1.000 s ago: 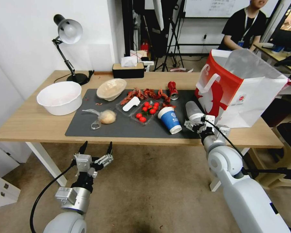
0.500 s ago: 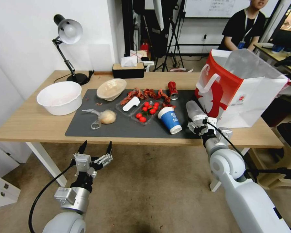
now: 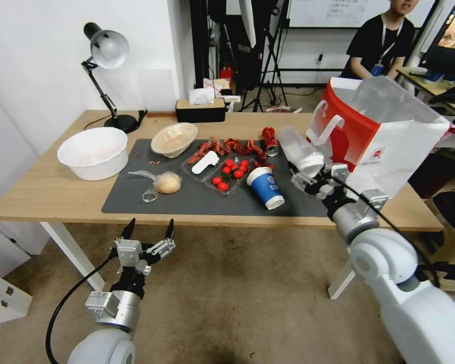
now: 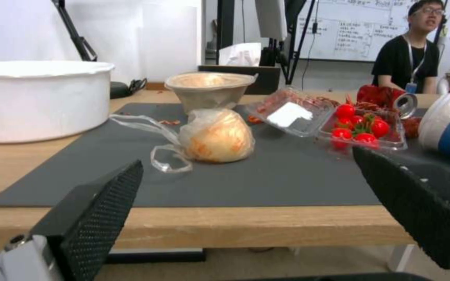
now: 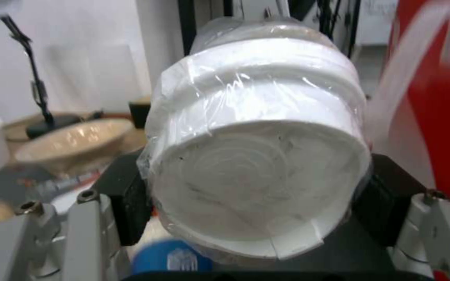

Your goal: Pick up the trash from the table and place it into the takeout bag.

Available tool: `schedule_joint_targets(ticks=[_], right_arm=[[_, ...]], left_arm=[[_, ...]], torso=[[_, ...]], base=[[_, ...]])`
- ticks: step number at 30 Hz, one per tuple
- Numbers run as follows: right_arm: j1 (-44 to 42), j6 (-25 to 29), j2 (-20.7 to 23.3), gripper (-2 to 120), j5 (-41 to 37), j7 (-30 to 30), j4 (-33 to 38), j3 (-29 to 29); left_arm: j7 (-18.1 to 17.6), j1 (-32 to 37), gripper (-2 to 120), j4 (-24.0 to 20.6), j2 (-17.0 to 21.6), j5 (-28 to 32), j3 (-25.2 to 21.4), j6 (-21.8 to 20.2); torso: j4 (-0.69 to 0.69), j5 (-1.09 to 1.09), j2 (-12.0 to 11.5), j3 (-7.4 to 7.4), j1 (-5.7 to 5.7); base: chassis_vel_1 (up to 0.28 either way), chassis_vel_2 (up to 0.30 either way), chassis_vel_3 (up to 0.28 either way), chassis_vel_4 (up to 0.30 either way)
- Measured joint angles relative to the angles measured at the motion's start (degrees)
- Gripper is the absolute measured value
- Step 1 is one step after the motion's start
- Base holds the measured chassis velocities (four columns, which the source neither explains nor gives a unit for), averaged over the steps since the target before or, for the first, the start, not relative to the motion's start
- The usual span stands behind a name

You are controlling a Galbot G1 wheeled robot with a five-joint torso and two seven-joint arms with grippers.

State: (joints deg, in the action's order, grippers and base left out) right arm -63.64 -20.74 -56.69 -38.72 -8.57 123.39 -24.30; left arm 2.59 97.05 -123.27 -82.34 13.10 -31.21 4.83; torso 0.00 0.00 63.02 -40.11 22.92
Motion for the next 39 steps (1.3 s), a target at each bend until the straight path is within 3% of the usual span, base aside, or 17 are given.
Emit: schedule_joint_targets(ticks=[6, 11, 18, 21, 24, 28, 39], right_arm=[[8.06, 0.84, 4.63, 72, -5.85, -2.41, 0.55, -1.09], [17.33, 1.12, 8.63, 72, -11.8, -9.1, -4.41, -2.21], [22.37, -0.85, 10.7, 72, -14.96, -16.85, -10.91, -2.29], [22.23, -0.18, 10.72, 73, -13.32, -17.03, -13.33, -1.81], [21.68, 0.37, 10.22, 89, -12.36, -17.07, -14.21, -1.85], [21.11, 0.57, 10.13, 99, -10.66, -16.81, -14.53, -1.98], [18.94, 5.14, 10.17, 100, -12.23, -10.64, -10.88, -2.39]], left_arm=[[-0.07, -0.26, 100, 0.08, -0.28, 0.13, -0.45, -0.14], [-0.19, -0.3, 100, 0.06, 0.0, 0.4, -1.1, -0.33], [-0.2, -0.36, 100, 0.55, -0.22, 0.39, -0.98, -0.34], [-0.21, -0.62, 100, 0.76, -0.33, 0.41, -0.92, -0.34], [-0.3, -0.91, 100, 0.98, -0.31, 0.47, -0.99, -0.36], [-0.49, -1.07, 100, 1.13, -0.34, 0.5, -1.04, -0.38], [-1.07, -1.23, 100, 1.01, -0.22, 0.93, -1.36, -0.38]], torso=[[-0.01, 0.01, 0.0, 0.0, 0.0], [-0.01, 0.0, 0.0, 0.0, 0.0], [0.0, -0.01, 0.0, 0.0, 0.0], [0.0, 0.04, 0.0, -0.01, 0.0], [0.0, 0.01, 0.0, 0.0, 0.0], [0.0, 0.0, 0.0, -0.01, 0.0], [-0.01, -0.01, 0.01, 0.0, 0.0]], base=[[0.0, 0.0, 0.0, 0.0], [0.0, 0.0, 0.0, 0.0], [0.0, 0.0, 0.0, 0.0], [0.0, 0.0, 0.0, 0.0], [0.0, 0.0, 0.0, 0.0], [0.0, 0.0, 0.0, 0.0], [0.0, 0.0, 0.0, 0.0]])
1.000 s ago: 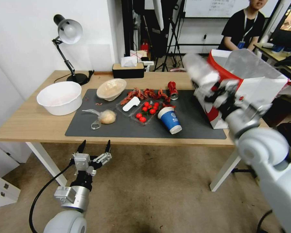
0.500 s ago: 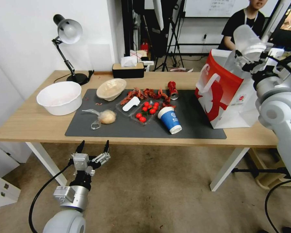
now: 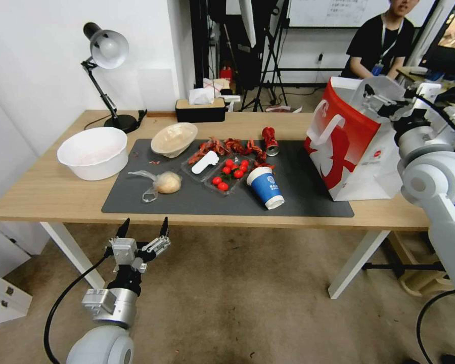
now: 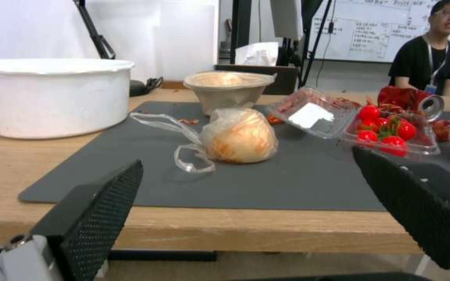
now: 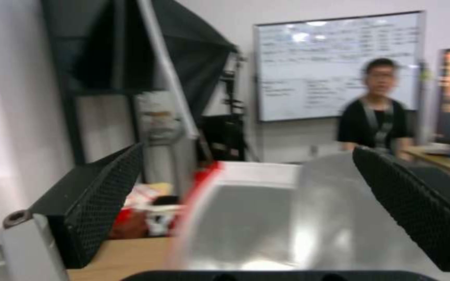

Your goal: Pick up the trash from the table and place it into the takeout bag.

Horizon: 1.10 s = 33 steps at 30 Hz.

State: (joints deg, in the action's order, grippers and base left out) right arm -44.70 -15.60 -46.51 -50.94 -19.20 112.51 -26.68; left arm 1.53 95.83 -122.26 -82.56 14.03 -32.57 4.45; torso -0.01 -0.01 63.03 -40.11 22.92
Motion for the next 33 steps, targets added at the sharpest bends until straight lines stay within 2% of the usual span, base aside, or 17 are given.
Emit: schedule_joint_targets(ticks=[10, 26, 31, 32, 33], right_arm=[[-4.56, 1.07, -0.03, 100, -0.75, 2.91, 6.45, -0.8], [-10.82, 2.25, 0.45, 100, 1.71, 5.33, 10.45, -1.33], [-15.99, 5.08, 0.37, 100, 6.95, 7.75, 11.9, -2.21], [-18.58, 6.49, 0.23, 100, 9.35, 8.54, 12.5, -2.64], [-20.55, 7.75, -0.1, 100, 11.41, 8.58, 13.45, -3.34]], left_arm=[[-0.09, -0.17, 100, 0.6, 0.05, 0.08, 0.25, 0.1], [-0.13, -0.32, 100, 0.8, 0.16, 0.2, 0.34, 0.21], [-0.13, -0.33, 100, 1.01, 0.18, 0.28, 0.44, 0.46], [-0.13, -0.36, 100, 1.09, 0.21, 0.33, 0.48, 0.67], [-0.11, -0.36, 100, 1.1, 0.21, 0.34, 0.51, 0.82]], torso=[[0.01, 0.0, 0.0, 0.01, 0.0], [0.0, 0.02, 0.0, 0.01, 0.0], [0.0, 0.0, 0.0, 0.01, -0.01], [0.05, 0.05, 0.0, 0.0, -0.01], [-0.02, -0.03, 0.0, 0.01, -0.01]], base=[[0.0, 0.0, 0.0, 0.0], [0.0, 0.0, 0.0, 0.0], [0.0, 0.0, 0.0, 0.0], [0.0, 0.0, 0.0, 0.0], [0.0, 0.0, 0.0, 0.0]])
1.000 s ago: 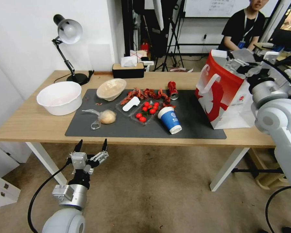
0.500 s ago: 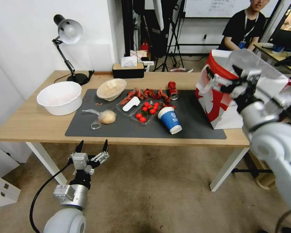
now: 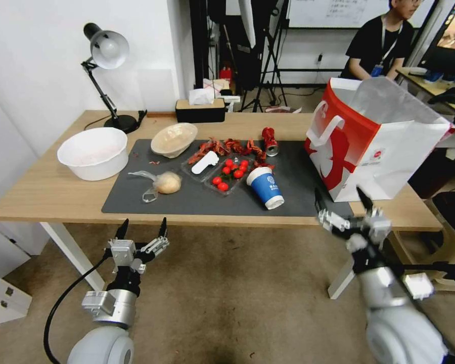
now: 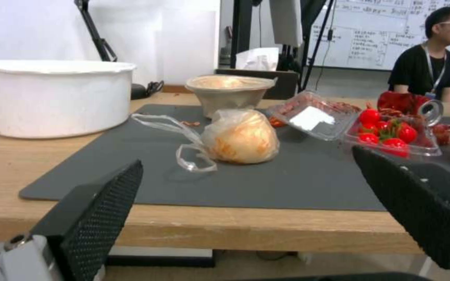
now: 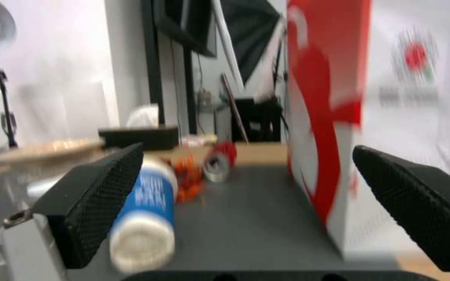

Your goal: Pick up the trash from the table and place it into the takeout bag.

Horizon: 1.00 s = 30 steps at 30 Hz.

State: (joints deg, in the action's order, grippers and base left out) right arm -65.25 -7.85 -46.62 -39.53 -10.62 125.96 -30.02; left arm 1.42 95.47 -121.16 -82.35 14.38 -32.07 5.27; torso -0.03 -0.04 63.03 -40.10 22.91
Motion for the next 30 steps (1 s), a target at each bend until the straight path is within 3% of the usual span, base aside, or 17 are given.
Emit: schedule_joint_targets(ticks=[2, 4, 5, 8, 9, 12, 15, 23, 30], right_arm=[[-2.97, 1.21, -0.65, 100, 1.76, -0.27, 1.1, -0.27], [-12.36, 8.75, -4.73, 100, 8.26, 0.07, 2.54, -1.5], [-12.36, 8.75, -4.73, 100, 8.26, 0.07, 2.54, -1.5], [-23.25, 17.9, -12.62, 100, 13.69, 2.57, 1.69, -1.25], [-23.25, 17.9, -12.62, 100, 13.69, 2.57, 1.69, -1.25], [-30.32, 26.16, -18.77, 100, 17.83, 5.22, -3.1, -0.52], [-32.53, 29.28, -19.75, 100, 18.29, 6.24, -6.01, -0.33], [-32.67, 29.2, -19.92, 100, 17.98, 6.8, -6.81, 0.29], [-30.2, 24.46, -18.48, 100, 15.22, 7.07, -6.67, 2.28]], left_arm=[[0.03, 0.0, 100, 0.0, 0.01, 0.04, 0.0, 0.11], [0.05, 0.05, 100, 0.11, -0.03, 0.11, 0.0, 0.44], [0.05, 0.05, 100, 0.11, -0.03, 0.11, 0.0, 0.44], [0.11, 0.14, 100, 0.33, 0.01, 0.19, -0.14, 1.33], [0.11, 0.14, 100, 0.33, 0.01, 0.19, -0.14, 1.33], [0.31, 0.34, 100, 0.62, 0.3, 0.51, -0.39, 2.29], [0.44, 0.69, 100, 0.62, 0.27, 0.56, -0.29, 2.73], [0.78, 1.03, 100, 0.92, 0.16, 0.56, -0.12, 3.25], [0.87, 1.12, 100, 0.75, -0.09, 0.62, -0.51, 3.31]], torso=[[0.0, -0.01, 0.0, 0.0, 0.0], [0.04, 0.04, 0.0, 0.0, 0.0], [0.04, 0.04, 0.0, 0.0, 0.0], [0.06, 0.03, 0.0, 0.0, -0.01], [0.06, 0.03, 0.0, 0.0, -0.01], [0.03, 0.03, 0.0, 0.0, 0.0], [0.03, 0.04, 0.0, 0.0, 0.0], [0.02, 0.03, 0.0, 0.0, 0.0], [0.03, 0.04, -0.01, -0.01, 0.01]], base=[[0.0, 0.0, 0.0, 0.0], [0.0, 0.0, 0.0, 0.0], [0.0, 0.0, 0.0, 0.0], [0.0, 0.0, 0.0, 0.0], [0.0, 0.0, 0.0, 0.0], [0.0, 0.0, 0.0, 0.0], [0.0, 0.0, 0.0, 0.0], [0.0, 0.0, 0.0, 0.0], [0.0, 0.0, 0.0, 0.0]])
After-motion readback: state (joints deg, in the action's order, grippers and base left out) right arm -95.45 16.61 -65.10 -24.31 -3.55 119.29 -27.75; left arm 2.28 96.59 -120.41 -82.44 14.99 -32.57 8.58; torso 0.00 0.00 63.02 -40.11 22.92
